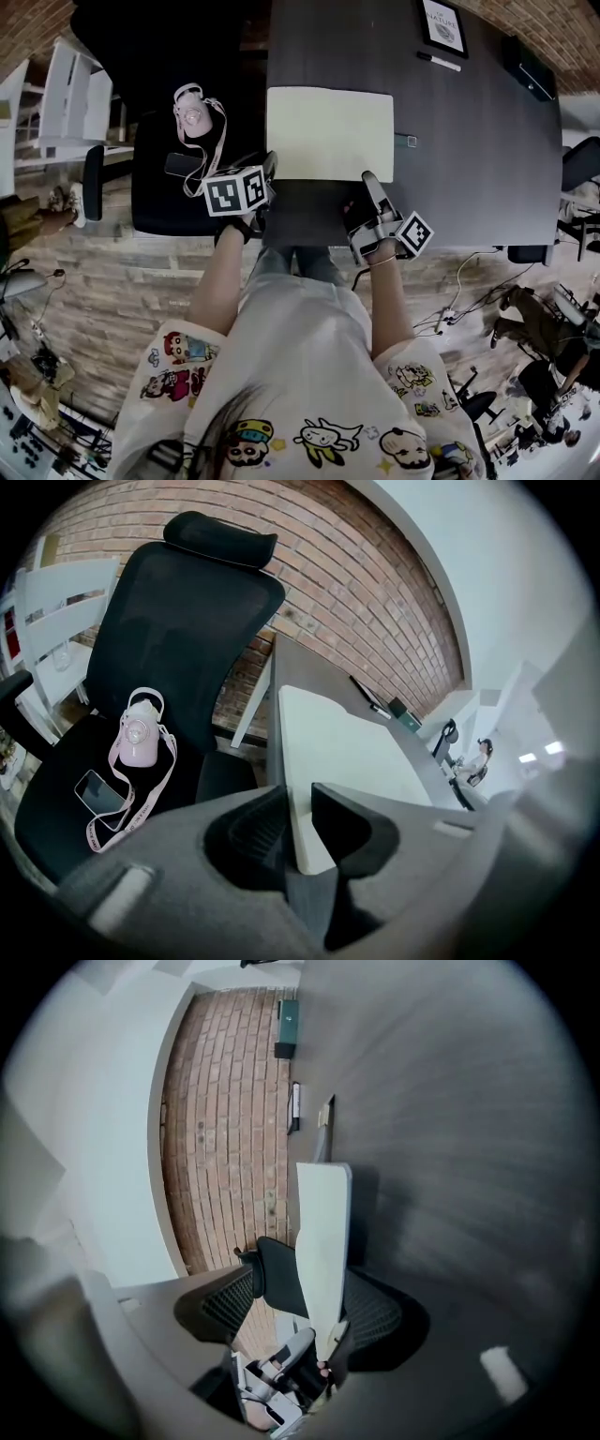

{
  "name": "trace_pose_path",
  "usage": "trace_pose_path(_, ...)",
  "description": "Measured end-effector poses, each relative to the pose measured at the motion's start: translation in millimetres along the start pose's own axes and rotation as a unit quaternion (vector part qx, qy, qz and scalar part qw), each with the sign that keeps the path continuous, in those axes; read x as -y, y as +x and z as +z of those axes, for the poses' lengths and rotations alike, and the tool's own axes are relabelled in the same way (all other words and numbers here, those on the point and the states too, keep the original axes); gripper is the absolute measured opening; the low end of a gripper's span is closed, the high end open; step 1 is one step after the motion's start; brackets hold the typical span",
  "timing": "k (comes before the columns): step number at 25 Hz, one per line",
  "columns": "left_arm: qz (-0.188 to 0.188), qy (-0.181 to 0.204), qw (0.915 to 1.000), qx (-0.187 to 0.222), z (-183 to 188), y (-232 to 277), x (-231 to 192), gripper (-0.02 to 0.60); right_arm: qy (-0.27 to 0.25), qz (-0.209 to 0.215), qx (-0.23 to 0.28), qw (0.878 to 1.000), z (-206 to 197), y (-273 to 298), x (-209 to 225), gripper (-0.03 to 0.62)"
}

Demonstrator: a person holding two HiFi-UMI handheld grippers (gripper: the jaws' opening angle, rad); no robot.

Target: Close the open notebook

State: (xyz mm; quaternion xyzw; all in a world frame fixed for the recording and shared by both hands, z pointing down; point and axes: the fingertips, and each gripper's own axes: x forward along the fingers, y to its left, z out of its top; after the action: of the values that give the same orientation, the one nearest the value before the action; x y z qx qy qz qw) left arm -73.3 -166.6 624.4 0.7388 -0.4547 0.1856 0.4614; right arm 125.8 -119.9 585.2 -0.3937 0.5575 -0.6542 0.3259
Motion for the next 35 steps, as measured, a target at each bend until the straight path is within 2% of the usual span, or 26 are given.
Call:
trace_pose_path(5,-0.007,0.0,1.0,-0.003,-1,1,-3,0.081,-0.072,-0.019,-0.019,0.997,9,3,2,0.274)
trace_pose_path(13,-0.003,-0.008,1.0,-0.003,-5,2,1,0.08,-0.05,-0.036,-0.026,0.998,7,9,14,0.184)
trace_pose_path(16,-0.004,-0.012,0.9999,-0.007,-11,5,6,0.078,-0.053,-0.049,-0.024,0.997,11,2,18,0.179)
trace_pose_path(21,-0.013,-0.01,0.9999,-0.004,2,2,0,0.078,-0.071,-0.043,-0.056,0.995,-1,26,16,0.155)
trace_pose_path(24,-0.012,-0.016,0.9998,-0.001,0,-1,-2,0.078,-0.085,-0.06,-0.063,0.992,-7,31,20,0.128)
trace_pose_path(27,-0.012,-0.017,0.9998,0.001,0,0,-1,0.078,-0.098,-0.083,-0.061,0.99,-6,28,25,0.04)
trace_pose_path(32,-0.013,-0.021,0.9997,0.001,-1,1,-5,0.078,-0.123,-0.089,-0.062,0.986,-9,29,27,0.026)
trace_pose_path(35,-0.012,-0.024,0.9996,0.003,-1,1,-6,0.078,-0.163,-0.088,-0.069,0.98,-11,29,18,0.023)
